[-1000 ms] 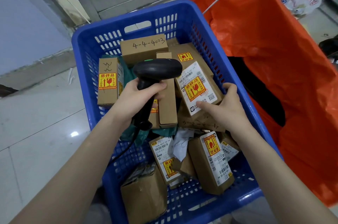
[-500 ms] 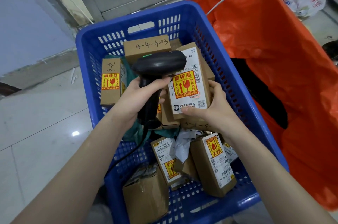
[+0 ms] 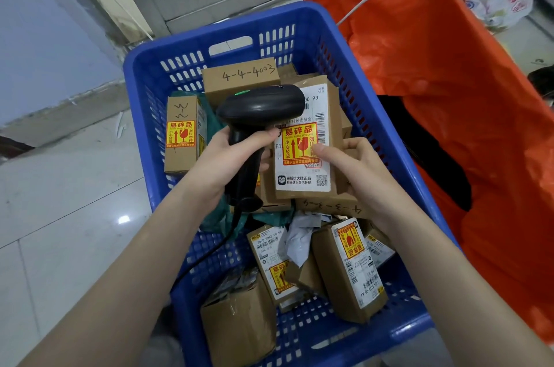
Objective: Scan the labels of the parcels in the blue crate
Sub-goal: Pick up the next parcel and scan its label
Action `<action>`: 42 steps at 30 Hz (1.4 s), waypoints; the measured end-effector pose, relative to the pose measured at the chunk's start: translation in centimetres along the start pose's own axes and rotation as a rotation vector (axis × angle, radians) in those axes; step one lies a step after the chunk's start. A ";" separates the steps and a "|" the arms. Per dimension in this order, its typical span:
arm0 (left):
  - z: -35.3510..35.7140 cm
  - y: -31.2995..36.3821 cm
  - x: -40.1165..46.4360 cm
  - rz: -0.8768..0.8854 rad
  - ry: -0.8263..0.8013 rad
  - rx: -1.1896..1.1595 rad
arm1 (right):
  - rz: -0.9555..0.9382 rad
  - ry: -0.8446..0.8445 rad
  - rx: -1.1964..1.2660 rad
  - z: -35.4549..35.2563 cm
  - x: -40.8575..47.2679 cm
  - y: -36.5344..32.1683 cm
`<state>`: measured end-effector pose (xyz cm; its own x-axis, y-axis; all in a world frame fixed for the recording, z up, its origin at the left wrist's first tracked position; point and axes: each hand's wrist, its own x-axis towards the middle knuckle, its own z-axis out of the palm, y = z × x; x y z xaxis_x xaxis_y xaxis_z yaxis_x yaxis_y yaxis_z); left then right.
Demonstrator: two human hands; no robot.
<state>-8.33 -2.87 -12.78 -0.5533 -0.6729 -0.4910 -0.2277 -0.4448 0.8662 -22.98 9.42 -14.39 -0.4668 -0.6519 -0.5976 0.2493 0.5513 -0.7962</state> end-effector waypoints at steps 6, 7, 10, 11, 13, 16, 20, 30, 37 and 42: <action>-0.4 0.0 0.3 -0.007 0.029 0.065 | -0.100 0.103 -0.004 -0.4 -0.2 -0.1; -0.5 0.0 0.3 -0.013 0.030 0.074 | -0.112 0.113 -0.006 -0.4 -0.2 -0.2; -0.4 0.1 0.3 -0.018 0.023 0.088 | -0.150 0.135 0.002 -0.5 -0.3 -0.2; -0.3 0.1 0.2 -0.022 0.021 0.093 | -0.158 0.142 0.010 -0.5 -0.3 -0.2; -0.2 0.1 0.2 -0.031 0.021 0.085 | -0.172 0.163 0.012 -0.4 -0.3 -0.2; -0.1 0.1 0.2 -0.026 0.008 0.085 | -0.200 0.195 -0.020 -0.4 -0.3 -0.2; 0.0 0.1 0.1 -0.027 0.013 0.105 | -0.244 0.245 -0.067 -0.5 -0.3 -0.3; -0.1 0.1 0.0 -0.009 0.008 0.121 | -0.287 0.262 -0.144 -0.4 -0.1 0.1; 0.1 0.2 -0.1 -0.001 0.011 0.139 | -0.286 0.273 -0.154 -0.5 -0.1 0.1; 0.1 0.2 -0.1 -0.001 0.001 0.146 | -0.284 0.271 -0.159 -0.5 -0.1 0.2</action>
<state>-8.44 -2.86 -12.55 -0.5523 -0.6731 -0.4919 -0.3427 -0.3545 0.8700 -23.31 9.81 -14.45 -0.7097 -0.6407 -0.2928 -0.0461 0.4569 -0.8883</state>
